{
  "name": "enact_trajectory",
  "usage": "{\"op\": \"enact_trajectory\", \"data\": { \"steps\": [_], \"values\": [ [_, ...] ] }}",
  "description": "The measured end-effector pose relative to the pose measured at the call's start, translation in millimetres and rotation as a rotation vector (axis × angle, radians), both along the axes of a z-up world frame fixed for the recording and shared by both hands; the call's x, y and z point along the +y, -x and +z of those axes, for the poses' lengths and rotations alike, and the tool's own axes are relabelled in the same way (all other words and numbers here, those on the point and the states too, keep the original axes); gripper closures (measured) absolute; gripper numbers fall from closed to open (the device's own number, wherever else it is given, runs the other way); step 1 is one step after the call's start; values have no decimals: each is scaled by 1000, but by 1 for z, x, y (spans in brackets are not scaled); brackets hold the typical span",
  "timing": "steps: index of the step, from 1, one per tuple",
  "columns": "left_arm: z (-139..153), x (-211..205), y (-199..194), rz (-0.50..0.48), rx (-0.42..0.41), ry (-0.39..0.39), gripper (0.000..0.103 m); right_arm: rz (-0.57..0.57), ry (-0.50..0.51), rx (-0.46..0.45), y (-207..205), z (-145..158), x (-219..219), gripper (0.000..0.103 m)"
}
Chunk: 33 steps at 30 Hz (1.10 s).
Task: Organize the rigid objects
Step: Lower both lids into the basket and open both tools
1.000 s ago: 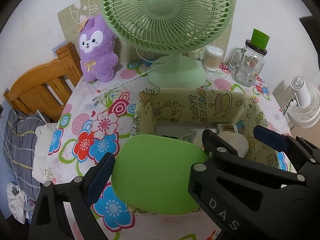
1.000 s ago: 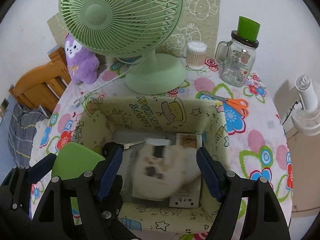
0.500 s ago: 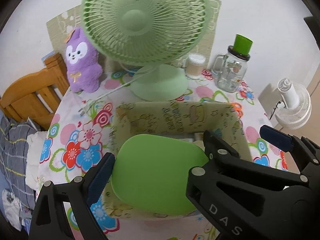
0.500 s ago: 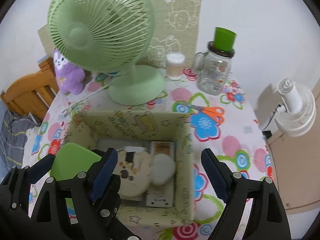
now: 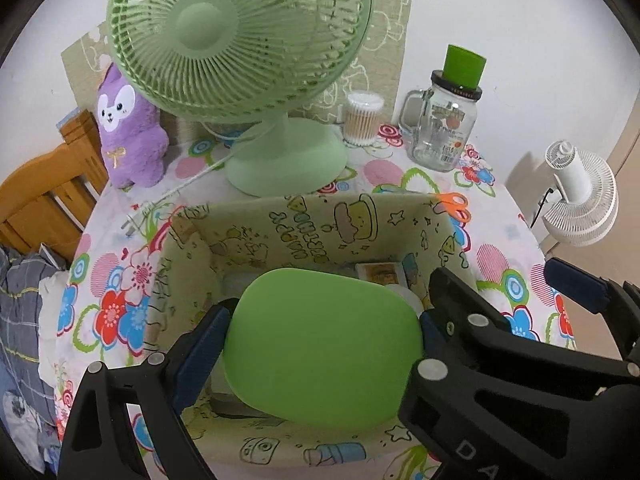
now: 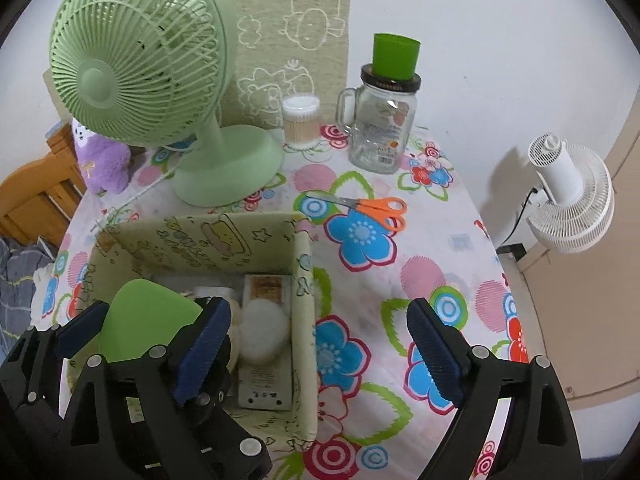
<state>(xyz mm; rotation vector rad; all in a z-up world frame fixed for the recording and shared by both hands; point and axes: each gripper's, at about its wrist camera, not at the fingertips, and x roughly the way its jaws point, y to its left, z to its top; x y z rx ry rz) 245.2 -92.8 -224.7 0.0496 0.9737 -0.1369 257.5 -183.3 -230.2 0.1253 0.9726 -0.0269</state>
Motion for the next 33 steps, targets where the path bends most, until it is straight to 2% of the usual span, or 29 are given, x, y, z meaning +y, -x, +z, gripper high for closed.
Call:
{"op": "enact_trajectory", "data": {
  "steps": [14, 19, 23, 33],
  "values": [
    [-31, 9, -13, 39, 51, -17, 7, 2, -8, 54, -9, -26, 6, 9],
    [-31, 8, -12, 36, 44, -25, 6, -14, -1, 53, -10, -29, 6, 7],
    [-30, 8, -11, 16, 63, -23, 0, -13, -8, 64, -8, -28, 6, 7],
    [-11, 12, 9, 5, 44, -51, 0, -3, -21, 48, 7, -16, 8, 7]
  ]
}}
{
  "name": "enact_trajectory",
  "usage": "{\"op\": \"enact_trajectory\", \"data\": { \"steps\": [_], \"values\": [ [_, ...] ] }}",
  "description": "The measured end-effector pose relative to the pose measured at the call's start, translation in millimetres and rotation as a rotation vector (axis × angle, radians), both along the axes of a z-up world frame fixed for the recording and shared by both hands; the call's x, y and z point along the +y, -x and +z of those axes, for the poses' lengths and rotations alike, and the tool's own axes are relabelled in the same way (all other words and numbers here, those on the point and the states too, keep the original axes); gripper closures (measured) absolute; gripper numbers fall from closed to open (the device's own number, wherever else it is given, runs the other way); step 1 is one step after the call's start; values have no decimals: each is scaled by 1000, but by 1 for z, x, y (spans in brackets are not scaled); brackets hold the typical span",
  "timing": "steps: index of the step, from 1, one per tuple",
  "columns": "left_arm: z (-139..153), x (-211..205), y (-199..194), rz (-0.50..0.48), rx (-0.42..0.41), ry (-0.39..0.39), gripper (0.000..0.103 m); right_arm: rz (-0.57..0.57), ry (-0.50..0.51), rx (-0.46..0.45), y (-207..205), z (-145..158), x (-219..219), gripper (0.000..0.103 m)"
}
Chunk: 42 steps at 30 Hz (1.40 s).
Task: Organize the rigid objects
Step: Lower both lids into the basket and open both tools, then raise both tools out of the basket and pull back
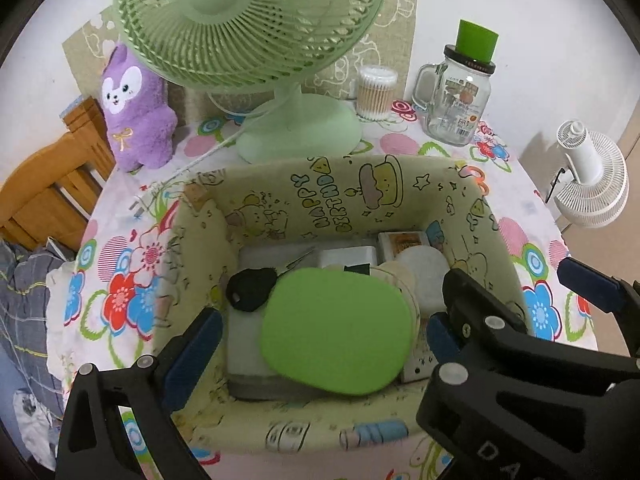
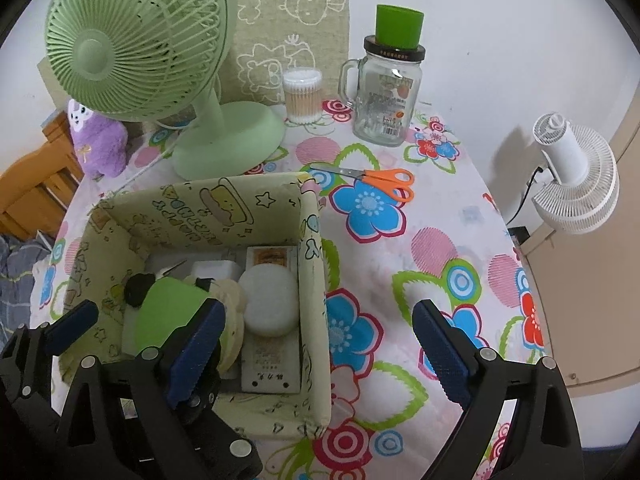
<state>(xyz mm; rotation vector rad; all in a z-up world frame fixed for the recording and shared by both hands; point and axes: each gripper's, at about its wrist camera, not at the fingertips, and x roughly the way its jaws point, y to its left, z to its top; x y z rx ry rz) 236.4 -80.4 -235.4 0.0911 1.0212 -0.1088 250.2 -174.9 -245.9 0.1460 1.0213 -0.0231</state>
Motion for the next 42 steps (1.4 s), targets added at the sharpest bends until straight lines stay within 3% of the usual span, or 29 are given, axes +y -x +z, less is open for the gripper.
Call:
{"op": "enact_trajectory", "data": {
  "steps": [42],
  "values": [
    [105, 57, 120, 84, -138, 4, 0, 2, -22, -138, 112, 96, -7, 7]
  ]
}}
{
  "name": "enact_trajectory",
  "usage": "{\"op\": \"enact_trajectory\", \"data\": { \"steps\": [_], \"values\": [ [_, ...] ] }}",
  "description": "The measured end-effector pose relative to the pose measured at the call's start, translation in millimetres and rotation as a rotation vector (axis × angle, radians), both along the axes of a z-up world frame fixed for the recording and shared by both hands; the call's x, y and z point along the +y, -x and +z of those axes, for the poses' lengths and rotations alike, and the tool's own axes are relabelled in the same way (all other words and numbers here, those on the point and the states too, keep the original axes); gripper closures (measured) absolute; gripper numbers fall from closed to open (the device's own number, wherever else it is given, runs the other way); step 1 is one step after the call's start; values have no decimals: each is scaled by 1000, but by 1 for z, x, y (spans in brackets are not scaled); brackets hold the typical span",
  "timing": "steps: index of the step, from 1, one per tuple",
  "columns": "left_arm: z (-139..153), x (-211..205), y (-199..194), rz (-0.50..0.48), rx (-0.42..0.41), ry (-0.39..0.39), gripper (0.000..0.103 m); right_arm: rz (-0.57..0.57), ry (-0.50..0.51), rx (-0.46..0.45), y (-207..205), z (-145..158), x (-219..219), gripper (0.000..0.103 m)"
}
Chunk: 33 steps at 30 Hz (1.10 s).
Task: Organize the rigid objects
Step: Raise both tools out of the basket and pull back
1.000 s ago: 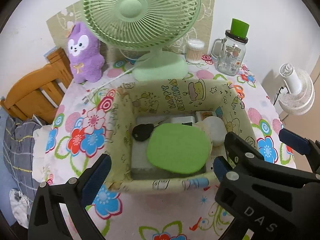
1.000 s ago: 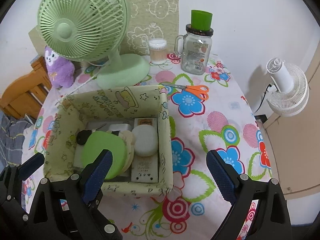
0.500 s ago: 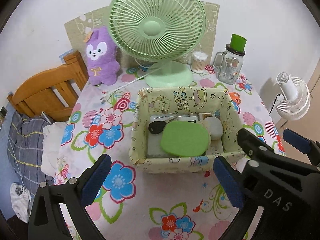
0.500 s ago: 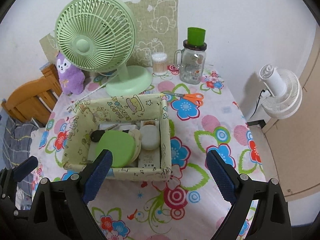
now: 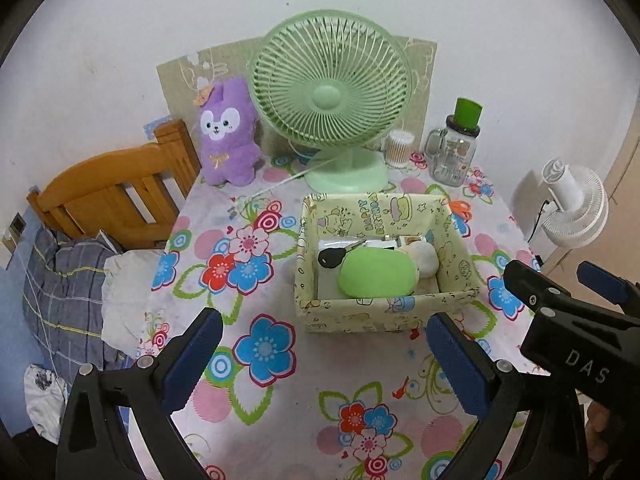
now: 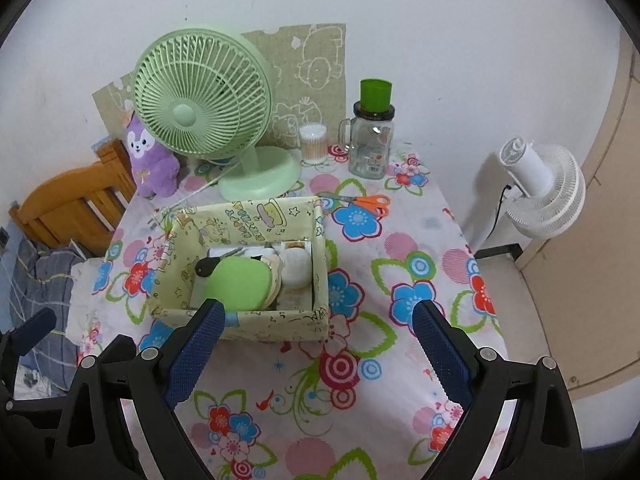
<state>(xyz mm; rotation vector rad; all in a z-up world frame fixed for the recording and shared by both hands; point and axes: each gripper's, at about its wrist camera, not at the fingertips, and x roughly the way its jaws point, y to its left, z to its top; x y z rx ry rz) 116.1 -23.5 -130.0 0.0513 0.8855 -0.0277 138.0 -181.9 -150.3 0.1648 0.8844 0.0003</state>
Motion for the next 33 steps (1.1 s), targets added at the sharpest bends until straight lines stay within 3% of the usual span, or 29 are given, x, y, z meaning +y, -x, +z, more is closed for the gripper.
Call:
{"op": "enact_trajectory", "data": {
  "steps": [5, 9, 14, 28, 33],
  "values": [
    [17, 7, 12, 8, -10, 36, 0, 9, 14, -6, 15, 23, -4, 7],
    [40, 12, 25, 30, -57, 59, 0, 12, 37, -53, 30, 47, -7, 7],
    [61, 20, 33, 49, -48, 90, 0, -2, 52, -108, 49, 73, -12, 7],
    [108, 17, 77, 40, -195, -1, 0, -63, 70, -186, 88, 116, -28, 7],
    [119, 18, 88, 39, -219, 5, 0, -67, 72, -222, 103, 127, -28, 7]
  ]
}}
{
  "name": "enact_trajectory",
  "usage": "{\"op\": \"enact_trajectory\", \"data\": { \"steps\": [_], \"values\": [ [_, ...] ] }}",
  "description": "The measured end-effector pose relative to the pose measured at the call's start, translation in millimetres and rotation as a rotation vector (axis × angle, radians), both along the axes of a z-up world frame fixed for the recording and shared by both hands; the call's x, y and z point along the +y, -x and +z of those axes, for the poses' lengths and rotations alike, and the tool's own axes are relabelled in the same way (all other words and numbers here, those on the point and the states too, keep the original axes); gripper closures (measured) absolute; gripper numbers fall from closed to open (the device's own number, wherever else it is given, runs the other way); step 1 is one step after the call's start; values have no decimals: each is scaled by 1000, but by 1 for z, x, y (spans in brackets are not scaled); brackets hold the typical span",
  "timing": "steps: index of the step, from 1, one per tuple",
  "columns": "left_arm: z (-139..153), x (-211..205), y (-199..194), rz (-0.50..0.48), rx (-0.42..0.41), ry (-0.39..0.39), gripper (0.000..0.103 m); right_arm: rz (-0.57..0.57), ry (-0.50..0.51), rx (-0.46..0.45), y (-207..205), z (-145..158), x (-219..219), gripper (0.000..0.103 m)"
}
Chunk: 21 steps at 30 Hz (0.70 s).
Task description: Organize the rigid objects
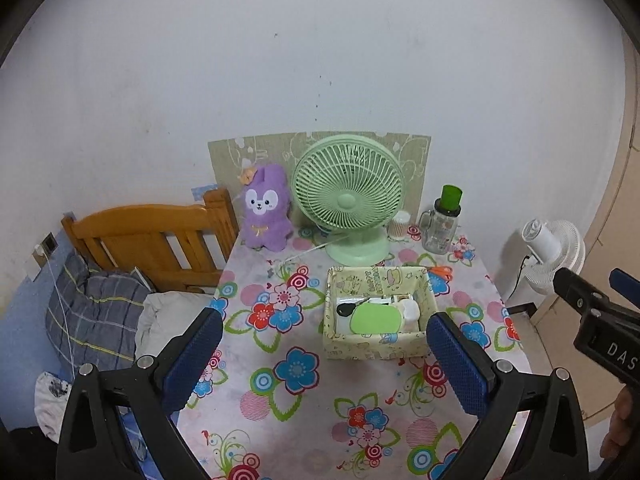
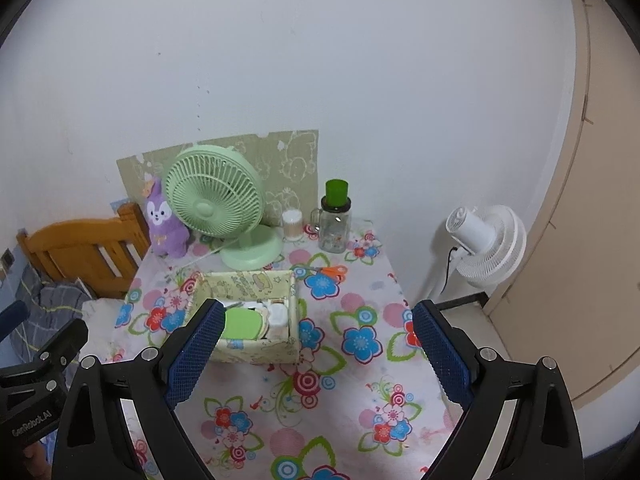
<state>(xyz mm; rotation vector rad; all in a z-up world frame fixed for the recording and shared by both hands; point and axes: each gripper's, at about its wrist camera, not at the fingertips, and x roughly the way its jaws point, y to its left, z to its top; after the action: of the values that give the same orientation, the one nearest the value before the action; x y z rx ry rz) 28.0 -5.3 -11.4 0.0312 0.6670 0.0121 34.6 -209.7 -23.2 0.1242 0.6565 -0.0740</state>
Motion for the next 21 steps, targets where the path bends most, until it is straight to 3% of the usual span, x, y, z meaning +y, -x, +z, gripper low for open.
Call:
{"op": "enact_trajectory", "data": {
  "steps": [21],
  "values": [
    [7, 6, 27, -10, -10, 53, 0, 45, 28, -55, 31, 11, 12, 6]
  ]
}}
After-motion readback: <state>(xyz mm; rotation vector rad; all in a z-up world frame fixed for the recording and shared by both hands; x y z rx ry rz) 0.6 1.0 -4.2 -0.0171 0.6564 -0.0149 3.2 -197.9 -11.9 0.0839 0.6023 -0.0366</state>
